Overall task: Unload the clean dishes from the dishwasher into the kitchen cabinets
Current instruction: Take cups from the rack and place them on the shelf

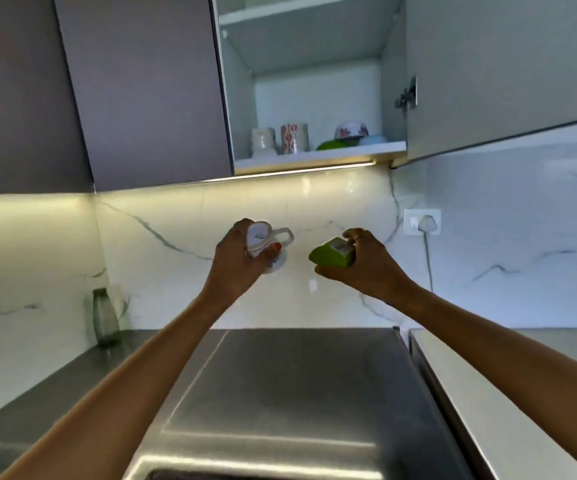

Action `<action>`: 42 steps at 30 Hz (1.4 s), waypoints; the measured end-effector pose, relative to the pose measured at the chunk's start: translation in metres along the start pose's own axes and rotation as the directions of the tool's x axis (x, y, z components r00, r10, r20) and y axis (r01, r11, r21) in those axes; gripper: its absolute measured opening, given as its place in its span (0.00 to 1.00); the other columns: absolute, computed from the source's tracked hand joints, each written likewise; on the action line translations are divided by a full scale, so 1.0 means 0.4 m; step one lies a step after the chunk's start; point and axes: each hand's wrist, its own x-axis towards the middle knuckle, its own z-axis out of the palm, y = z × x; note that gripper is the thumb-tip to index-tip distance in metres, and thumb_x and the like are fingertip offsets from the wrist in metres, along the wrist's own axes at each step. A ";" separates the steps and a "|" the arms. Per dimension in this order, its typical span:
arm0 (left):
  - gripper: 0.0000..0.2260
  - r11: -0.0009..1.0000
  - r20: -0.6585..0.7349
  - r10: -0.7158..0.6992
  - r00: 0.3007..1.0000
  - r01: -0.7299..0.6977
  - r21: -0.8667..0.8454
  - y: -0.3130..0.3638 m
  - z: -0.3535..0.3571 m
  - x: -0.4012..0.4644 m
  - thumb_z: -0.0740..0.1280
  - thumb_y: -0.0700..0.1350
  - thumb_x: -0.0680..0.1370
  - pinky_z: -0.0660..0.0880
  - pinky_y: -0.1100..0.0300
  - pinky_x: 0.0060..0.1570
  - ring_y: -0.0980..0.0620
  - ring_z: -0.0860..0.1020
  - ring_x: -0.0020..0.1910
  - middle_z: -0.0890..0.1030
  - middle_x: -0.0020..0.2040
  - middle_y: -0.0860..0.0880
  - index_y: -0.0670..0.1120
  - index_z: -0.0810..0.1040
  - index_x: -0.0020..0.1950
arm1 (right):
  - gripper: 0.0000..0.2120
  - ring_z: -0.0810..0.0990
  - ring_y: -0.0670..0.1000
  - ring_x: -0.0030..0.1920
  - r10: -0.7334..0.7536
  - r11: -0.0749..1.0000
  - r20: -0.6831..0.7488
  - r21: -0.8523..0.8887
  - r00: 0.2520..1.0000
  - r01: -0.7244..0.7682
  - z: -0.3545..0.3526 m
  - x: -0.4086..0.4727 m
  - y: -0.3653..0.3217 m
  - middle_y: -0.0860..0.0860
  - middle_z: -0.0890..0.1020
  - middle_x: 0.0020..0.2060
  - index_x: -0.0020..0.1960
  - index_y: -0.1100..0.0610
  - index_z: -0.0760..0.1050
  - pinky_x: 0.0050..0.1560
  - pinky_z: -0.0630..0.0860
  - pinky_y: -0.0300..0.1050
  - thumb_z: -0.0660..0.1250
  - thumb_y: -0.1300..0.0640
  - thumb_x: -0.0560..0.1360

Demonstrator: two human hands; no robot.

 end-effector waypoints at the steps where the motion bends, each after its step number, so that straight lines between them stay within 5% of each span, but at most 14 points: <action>1: 0.14 1.000 0.007 0.005 1.000 -0.005 -0.024 -0.033 -0.014 0.052 0.73 0.40 0.72 0.66 0.81 0.42 0.53 0.75 0.47 0.78 0.49 0.49 0.40 0.76 0.56 | 0.40 0.76 0.50 0.57 -0.006 1.000 -0.027 -0.003 1.000 0.006 0.017 0.056 -0.016 0.55 0.75 0.61 0.68 0.59 0.66 0.54 0.72 0.37 0.77 0.43 0.63; 6: 0.17 0.994 0.116 -0.099 0.988 0.103 -0.035 -0.104 -0.053 0.186 0.70 0.45 0.75 0.68 0.65 0.48 0.54 0.74 0.51 0.77 0.54 0.50 0.43 0.74 0.62 | 0.32 0.73 0.45 0.49 -0.047 0.996 -0.038 -0.079 0.998 0.044 0.014 0.206 -0.063 0.55 0.78 0.54 0.61 0.60 0.73 0.46 0.69 0.36 0.77 0.46 0.65; 11: 0.15 0.986 0.221 -0.087 0.971 0.115 -0.117 -0.162 -0.070 0.283 0.70 0.41 0.75 0.74 0.54 0.53 0.49 0.75 0.53 0.76 0.53 0.48 0.43 0.74 0.60 | 0.28 0.78 0.49 0.51 -0.048 0.997 -0.055 -0.055 0.997 0.045 -0.005 0.348 -0.094 0.50 0.80 0.52 0.59 0.57 0.76 0.46 0.70 0.37 0.77 0.45 0.64; 23: 0.19 0.960 0.393 -0.037 0.919 0.143 -0.243 -0.246 -0.074 0.514 0.69 0.46 0.75 0.78 0.59 0.51 0.49 0.78 0.57 0.78 0.59 0.46 0.46 0.73 0.66 | 0.24 0.76 0.38 0.44 -0.155 0.988 -0.014 -0.029 0.988 0.155 -0.057 0.668 -0.126 0.47 0.80 0.53 0.63 0.54 0.74 0.37 0.70 0.21 0.75 0.51 0.69; 25: 0.21 0.960 0.423 -0.031 0.906 0.145 -0.239 -0.265 -0.067 0.549 0.69 0.47 0.74 0.79 0.59 0.51 0.50 0.78 0.57 0.79 0.58 0.46 0.47 0.73 0.66 | 0.23 0.79 0.43 0.49 -0.180 0.984 0.005 -0.006 0.984 0.180 -0.064 0.735 -0.125 0.49 0.81 0.55 0.63 0.56 0.75 0.47 0.74 0.26 0.75 0.52 0.70; 28: 0.18 0.970 0.436 -0.015 0.900 0.119 -0.213 -0.296 -0.050 0.590 0.68 0.43 0.76 0.79 0.67 0.43 0.53 0.79 0.54 0.78 0.58 0.47 0.46 0.73 0.66 | 0.24 0.79 0.51 0.57 -0.177 0.984 0.066 0.004 0.982 0.177 -0.058 0.822 -0.108 0.51 0.80 0.58 0.64 0.55 0.76 0.62 0.75 0.46 0.75 0.53 0.69; 31: 0.19 0.981 0.402 -0.020 0.915 0.095 -0.168 -0.332 -0.031 0.625 0.66 0.40 0.78 0.77 0.72 0.40 0.48 0.77 0.58 0.76 0.62 0.44 0.43 0.71 0.69 | 0.23 0.78 0.50 0.58 -0.153 0.986 0.141 -0.037 0.978 0.160 -0.044 0.885 -0.083 0.50 0.81 0.57 0.62 0.54 0.77 0.60 0.75 0.43 0.75 0.52 0.69; 35: 0.18 0.975 0.373 -0.015 0.928 0.097 -0.201 -0.330 -0.016 0.641 0.68 0.47 0.75 0.78 0.63 0.47 0.50 0.78 0.55 0.79 0.57 0.48 0.49 0.74 0.64 | 0.21 0.78 0.47 0.56 -0.109 0.992 0.217 -0.042 0.970 0.121 -0.034 0.933 -0.054 0.49 0.81 0.57 0.63 0.55 0.77 0.56 0.73 0.36 0.73 0.52 0.71; 42: 0.15 0.979 0.404 -0.012 0.915 0.093 -0.180 -0.323 -0.013 0.647 0.68 0.46 0.75 0.79 0.67 0.43 0.54 0.79 0.51 0.79 0.55 0.50 0.52 0.74 0.61 | 0.21 0.75 0.52 0.64 -0.004 0.996 0.313 -0.088 0.950 0.034 -0.034 0.973 -0.044 0.51 0.79 0.61 0.65 0.54 0.74 0.69 0.69 0.47 0.70 0.51 0.74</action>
